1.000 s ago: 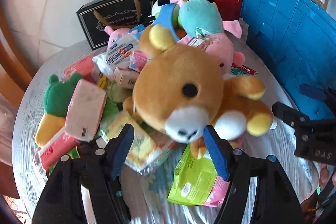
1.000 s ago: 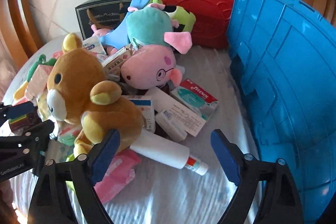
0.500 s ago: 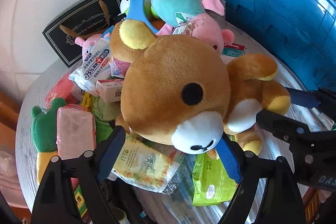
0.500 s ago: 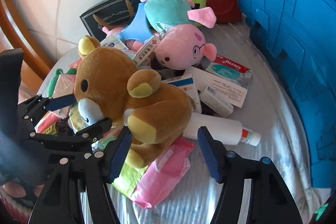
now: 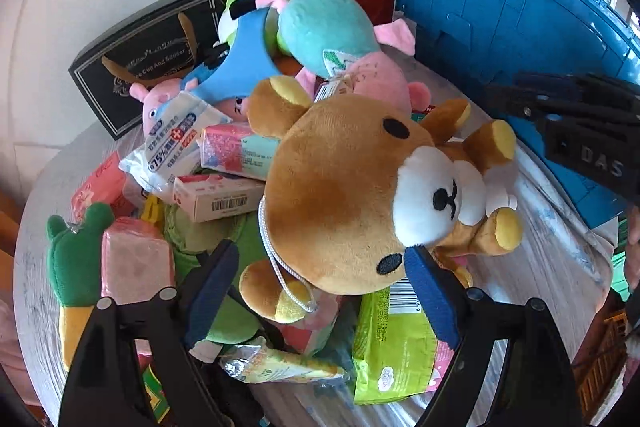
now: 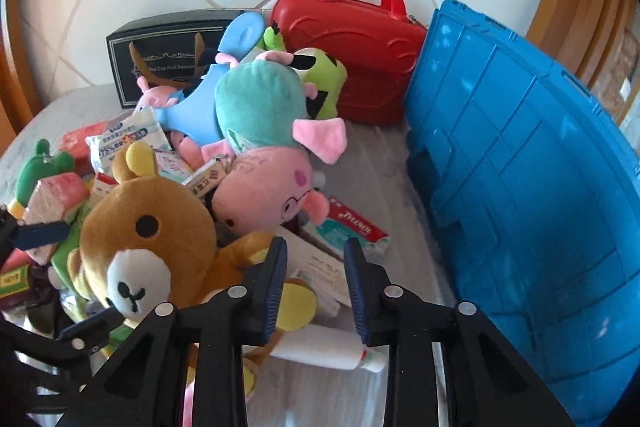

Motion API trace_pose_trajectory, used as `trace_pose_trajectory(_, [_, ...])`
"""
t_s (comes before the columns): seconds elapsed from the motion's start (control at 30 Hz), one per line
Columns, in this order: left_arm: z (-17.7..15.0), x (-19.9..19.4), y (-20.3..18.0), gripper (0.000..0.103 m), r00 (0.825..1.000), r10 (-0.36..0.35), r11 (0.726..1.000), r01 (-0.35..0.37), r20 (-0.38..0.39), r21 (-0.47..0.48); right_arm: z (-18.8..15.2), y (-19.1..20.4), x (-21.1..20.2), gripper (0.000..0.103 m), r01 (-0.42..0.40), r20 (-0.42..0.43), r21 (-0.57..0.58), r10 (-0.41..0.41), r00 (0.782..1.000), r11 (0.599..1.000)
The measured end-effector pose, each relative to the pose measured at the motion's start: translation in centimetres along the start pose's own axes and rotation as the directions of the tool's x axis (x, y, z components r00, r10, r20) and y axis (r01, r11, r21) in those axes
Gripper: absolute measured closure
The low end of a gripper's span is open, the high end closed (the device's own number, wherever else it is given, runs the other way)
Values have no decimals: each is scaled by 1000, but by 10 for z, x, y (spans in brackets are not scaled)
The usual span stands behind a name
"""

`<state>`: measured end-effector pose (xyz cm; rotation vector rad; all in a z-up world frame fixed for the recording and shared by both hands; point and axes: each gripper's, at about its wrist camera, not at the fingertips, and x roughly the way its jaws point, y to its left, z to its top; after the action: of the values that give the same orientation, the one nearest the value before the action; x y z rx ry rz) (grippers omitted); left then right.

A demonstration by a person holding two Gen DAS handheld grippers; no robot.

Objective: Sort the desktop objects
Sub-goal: 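Grasp the brown teddy bear's head with the left tool while the right tool grasps its foot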

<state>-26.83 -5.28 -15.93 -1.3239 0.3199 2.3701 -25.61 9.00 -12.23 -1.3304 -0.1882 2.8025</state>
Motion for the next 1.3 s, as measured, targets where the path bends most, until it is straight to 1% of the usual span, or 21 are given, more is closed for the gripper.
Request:
trace_pose_trajectory(0.03, [-2, 4, 3, 18, 1000, -14, 1000, 14, -5, -9, -5, -2, -2, 55, -25, -9, 20, 26, 1000, 999])
trace_pose_trajectory(0.1, [-7, 9, 4, 16, 1000, -20, 1000, 20, -14, -19, -15, -3, -5, 30, -54, -24, 56, 55, 998, 997])
trace_pose_trajectory(0.13, [-9, 9, 4, 16, 1000, -24, 1000, 24, -11, -18, -23, -4, -9, 25, -73, -25, 75, 75, 997, 994])
trace_pose_trajectory(0.3, [-22, 6, -7, 16, 1000, 2, 999, -2, -2, 42, -67, -3, -20, 23, -117, -49, 167, 127, 991, 979])
trace_pose_trajectory(0.33, [-25, 6, -9, 16, 1000, 16, 998, -15, -3, 57, -75, -1, -17, 24, -124, -61, 176, 137, 989, 977])
trace_pose_trajectory(0.37, [-27, 7, -10, 16, 1000, 23, 997, -23, -4, 68, -83, 2, -12, 30, -129, -81, 182, 146, 986, 975])
trace_pose_trajectory(0.43, [-33, 8, -9, 16, 999, 31, 996, -29, -13, 81, -96, 10, -1, 57, -180, -116, 201, 206, 972, 963])
trace_pose_trajectory(0.5, [-39, 10, -8, 16, 999, 41, 995, -39, -24, 93, -105, 20, 9, 58, -218, -137, 212, 250, 959, 953])
trace_pose_trajectory(0.53, [-41, 11, -8, 16, 998, 47, 994, -44, -31, 99, -106, 25, 13, 59, -214, -146, 197, 245, 959, 957])
trace_pose_trajectory(0.63, [-46, 14, -7, 16, 997, 65, 991, -61, -36, 120, -105, 30, 16, 68, -195, -146, 167, 220, 965, 967])
trace_pose_trajectory(0.73, [-38, 10, -13, 16, 999, 43, 990, -42, -7, 135, -86, 16, 8, 74, -65, -93, 110, 76, 993, 992])
trace_pose_trajectory(0.8, [-27, 8, -22, 16, 999, 44, 988, -47, 22, 144, -68, 0, 5, 75, 11, -57, 90, -6, 998, 996])
trace_pose_trajectory(0.9, [-5, 13, -28, 14, 998, 58, 992, -62, 36, 109, -46, -26, 11, 75, -45, -52, 136, 53, 997, 990])
trace_pose_trajectory(0.97, [7, 19, -26, 9, 999, 18, 998, -20, 29, 60, -45, -34, 5, 73, -56, -27, 153, 61, 998, 987])
trace_pose_trajectory(1.0, [11, 22, -25, 4, 1000, 3, 999, -4, 26, 40, -47, -37, 1, 66, -78, -15, 167, 82, 997, 983])
trace_pose_trajectory(1.03, [13, 24, -25, 4, 1000, -9, 1000, 8, 23, 27, -53, -37, -4, 52, -106, -10, 184, 110, 994, 977])
trace_pose_trajectory(1.07, [15, 26, -24, 4, 1000, -25, 1000, 24, 19, 18, -57, -36, -7, 43, -121, -7, 193, 125, 992, 974])
trace_pose_trajectory(1.1, [14, 27, -26, 4, 999, -33, 999, 33, 15, 10, -63, -34, -9, 30, -133, -3, 198, 136, 991, 971])
trace_pose_trajectory(1.13, [13, 26, -27, 4, 999, -31, 999, 31, 15, 11, -69, -31, -11, 23, -148, -2, 196, 152, 988, 969])
trace_pose_trajectory(1.27, [0, 23, -34, 4, 1000, -3, 999, 2, 17, 51, -89, -27, 9, 22, -163, -48, 254, 181, 982, 953])
trace_pose_trajectory(1.3, [-4, 24, -34, 4, 1000, 4, 998, -5, 10, 60, -93, -29, 17, 25, -175, -53, 280, 197, 979, 944])
